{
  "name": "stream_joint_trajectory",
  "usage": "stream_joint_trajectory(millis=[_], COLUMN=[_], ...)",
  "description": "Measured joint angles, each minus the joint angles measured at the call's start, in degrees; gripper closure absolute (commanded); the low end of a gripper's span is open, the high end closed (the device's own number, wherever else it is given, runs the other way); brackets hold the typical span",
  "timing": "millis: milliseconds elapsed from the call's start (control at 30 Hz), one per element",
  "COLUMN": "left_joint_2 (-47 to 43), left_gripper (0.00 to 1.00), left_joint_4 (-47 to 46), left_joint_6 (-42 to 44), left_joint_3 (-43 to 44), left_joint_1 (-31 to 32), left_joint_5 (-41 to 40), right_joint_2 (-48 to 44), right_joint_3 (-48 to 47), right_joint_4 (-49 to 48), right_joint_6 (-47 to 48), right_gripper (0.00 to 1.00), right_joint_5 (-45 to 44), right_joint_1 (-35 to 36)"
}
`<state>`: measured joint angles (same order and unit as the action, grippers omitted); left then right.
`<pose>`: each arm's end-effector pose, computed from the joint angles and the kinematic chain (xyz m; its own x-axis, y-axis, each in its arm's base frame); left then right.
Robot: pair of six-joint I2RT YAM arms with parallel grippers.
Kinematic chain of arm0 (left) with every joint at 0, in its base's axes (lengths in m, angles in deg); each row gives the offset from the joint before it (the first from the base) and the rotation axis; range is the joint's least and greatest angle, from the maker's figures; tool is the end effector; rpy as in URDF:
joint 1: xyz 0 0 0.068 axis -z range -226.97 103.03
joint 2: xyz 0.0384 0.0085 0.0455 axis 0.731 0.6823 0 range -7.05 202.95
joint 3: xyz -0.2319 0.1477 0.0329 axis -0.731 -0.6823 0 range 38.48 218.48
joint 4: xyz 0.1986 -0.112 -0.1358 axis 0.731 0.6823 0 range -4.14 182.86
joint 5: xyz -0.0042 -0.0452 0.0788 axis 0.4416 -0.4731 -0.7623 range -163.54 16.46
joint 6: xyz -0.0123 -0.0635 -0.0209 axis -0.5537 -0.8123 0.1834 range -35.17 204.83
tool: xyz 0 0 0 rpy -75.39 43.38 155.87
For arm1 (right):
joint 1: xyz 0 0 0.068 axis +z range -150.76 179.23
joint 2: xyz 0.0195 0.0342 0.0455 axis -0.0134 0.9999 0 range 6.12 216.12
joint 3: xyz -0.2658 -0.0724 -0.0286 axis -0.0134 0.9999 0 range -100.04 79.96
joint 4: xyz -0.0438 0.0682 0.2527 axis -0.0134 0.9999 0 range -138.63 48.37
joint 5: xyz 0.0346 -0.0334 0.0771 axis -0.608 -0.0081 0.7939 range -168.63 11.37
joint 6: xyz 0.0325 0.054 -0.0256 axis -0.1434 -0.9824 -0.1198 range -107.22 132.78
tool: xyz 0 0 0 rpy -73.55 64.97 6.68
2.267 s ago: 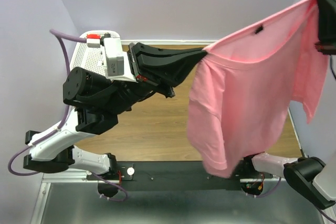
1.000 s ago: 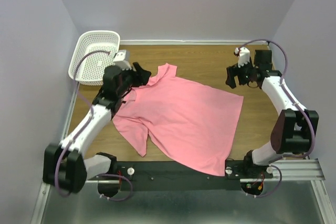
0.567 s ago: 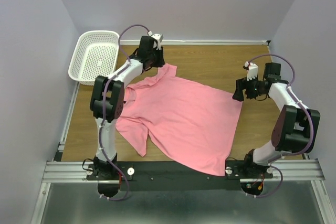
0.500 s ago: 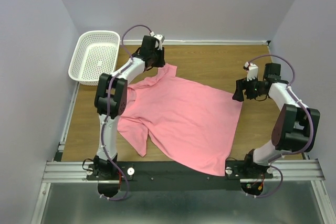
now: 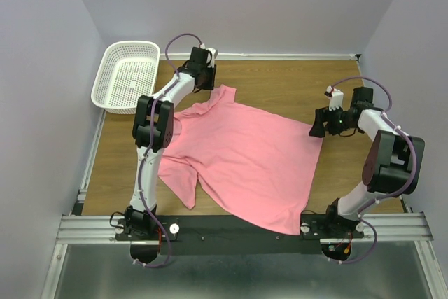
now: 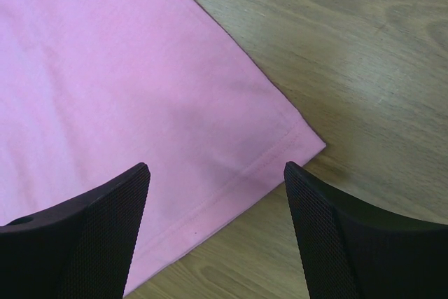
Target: Fold and stack the t-shirts
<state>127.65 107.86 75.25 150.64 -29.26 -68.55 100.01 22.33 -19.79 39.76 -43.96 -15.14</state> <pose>0.5256 -0.1729 0.1740 -0.7191 0.0556 -0.6927 0.2459 0.9527 -0.1787 0.3222 -0.0505 0.1743 -0.7704 -0.1878 -0.6093 -0.4236 0.8650 0.2689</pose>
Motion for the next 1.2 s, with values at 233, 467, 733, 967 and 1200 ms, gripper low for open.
stream_joint_trajectory(millis=[233,467,733,967,1200], left_joint_2=[0.61,3.43,4.63,5.09,5.27], left_gripper=[0.6,0.6,0.67,0.89,1.0], left_joint_4=[1.16,1.79,2.97,2.97,2.75], left_joint_6=[1.29,1.92,2.1,1.86,1.33], left_joint_3=[0.83,1.99,4.15,4.44,4.44], left_joint_1=[-0.92,-1.27,-1.33,-1.6,-1.64], left_joint_5=[2.32,6.67,8.37,11.19,12.92], right_joint_2=[0.72,0.87,0.87,0.87,0.9], right_joint_3=[0.0,0.0,0.09,0.09,0.09], right_joint_4=[-0.02,-0.02,0.0,-0.02,-0.02], right_joint_6=[0.0,0.0,0.0,0.0,0.0], right_gripper=[0.16,0.16,0.16,0.16,0.16], right_joint_5=[0.63,0.63,0.68,0.72,0.72], right_joint_1=[0.0,-0.11,-0.81,-1.4,-1.86])
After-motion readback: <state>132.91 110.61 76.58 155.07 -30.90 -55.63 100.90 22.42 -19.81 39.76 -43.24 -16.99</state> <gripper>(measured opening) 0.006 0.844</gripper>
